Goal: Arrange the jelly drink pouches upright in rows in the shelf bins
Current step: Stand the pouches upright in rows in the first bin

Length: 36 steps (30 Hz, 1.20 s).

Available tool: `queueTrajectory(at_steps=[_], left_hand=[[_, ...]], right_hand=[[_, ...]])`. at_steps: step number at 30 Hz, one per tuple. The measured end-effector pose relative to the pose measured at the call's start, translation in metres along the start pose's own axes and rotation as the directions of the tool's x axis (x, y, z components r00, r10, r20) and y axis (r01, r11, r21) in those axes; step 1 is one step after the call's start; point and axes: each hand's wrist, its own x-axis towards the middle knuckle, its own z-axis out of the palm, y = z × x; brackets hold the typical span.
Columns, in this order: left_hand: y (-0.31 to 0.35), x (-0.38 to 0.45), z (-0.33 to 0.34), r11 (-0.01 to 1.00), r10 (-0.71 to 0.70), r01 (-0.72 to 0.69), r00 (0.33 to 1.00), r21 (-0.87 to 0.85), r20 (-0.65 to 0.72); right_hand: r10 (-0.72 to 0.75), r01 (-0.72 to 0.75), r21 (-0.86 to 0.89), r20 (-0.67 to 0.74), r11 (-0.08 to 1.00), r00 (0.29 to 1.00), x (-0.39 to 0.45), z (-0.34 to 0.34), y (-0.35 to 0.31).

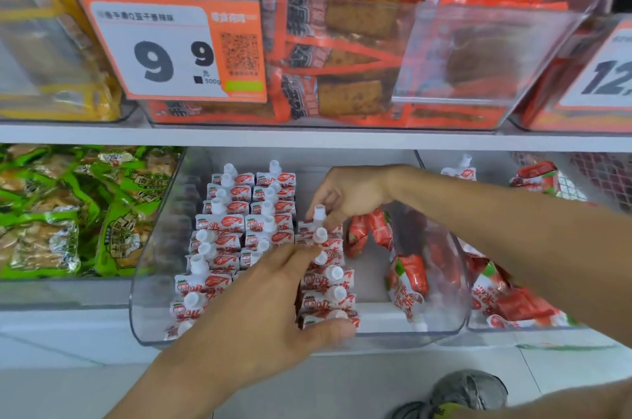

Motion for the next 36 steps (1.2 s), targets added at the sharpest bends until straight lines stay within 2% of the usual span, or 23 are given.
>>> queueTrajectory(at_steps=[5, 10, 14, 18, 20, 23, 25, 30, 36], left_hand=[[0.015, 0.002, 0.016, 0.997, -0.041, 0.045, 0.997, 0.064, -0.066], [0.005, 0.006, 0.015, 0.995, -0.097, 0.099, 0.989, 0.008, -0.112], [0.01, 0.015, 0.008, 0.999, -0.031, 0.028, 0.993, -0.033, -0.118], [-0.001, 0.054, 0.003, 0.999, 0.053, -0.053, 0.979, 0.007, -0.198], [-0.008, 0.076, 0.007, 0.999, 0.037, -0.04, 0.993, -0.022, -0.112], [-0.009, 0.09, 0.016, 0.997, 0.065, -0.064, 0.997, 0.041, -0.032], [-0.009, 0.091, 0.018, 0.998, 0.055, -0.054, 0.998, 0.032, -0.022], [-0.011, 0.088, 0.016, 0.998, 0.06, -0.06, 0.998, -0.004, 0.005], [-0.012, 0.078, 0.007, 0.995, 0.101, -0.102, 0.995, -0.018, -0.019]], right_hand=[[-0.005, 0.004, 0.051, 0.031, 0.999, 0.999, 0.002, 0.005, 0.007], [-0.058, 0.056, -0.134, -0.011, 0.989, 0.998, -0.001, 0.001, 0.009], [0.0, -0.005, 0.033, 0.149, 0.999, 0.989, -0.009, -0.006, 0.016], [-0.011, 0.027, -0.086, 0.176, 0.996, 0.984, -0.014, -0.008, 0.017], [0.031, 0.007, -0.244, 0.152, 0.97, 0.988, -0.019, -0.012, 0.013], [0.171, -0.118, -0.539, 0.049, 0.834, 0.984, -0.028, -0.016, 0.009], [0.234, -0.156, -0.616, 0.046, 0.772, 0.971, -0.03, -0.014, 0.01], [0.199, -0.137, -0.568, 0.048, 0.811, 0.979, -0.032, -0.015, 0.009], [0.104, -0.167, -0.442, -0.163, 0.881, 0.981, -0.046, -0.025, 0.014]])
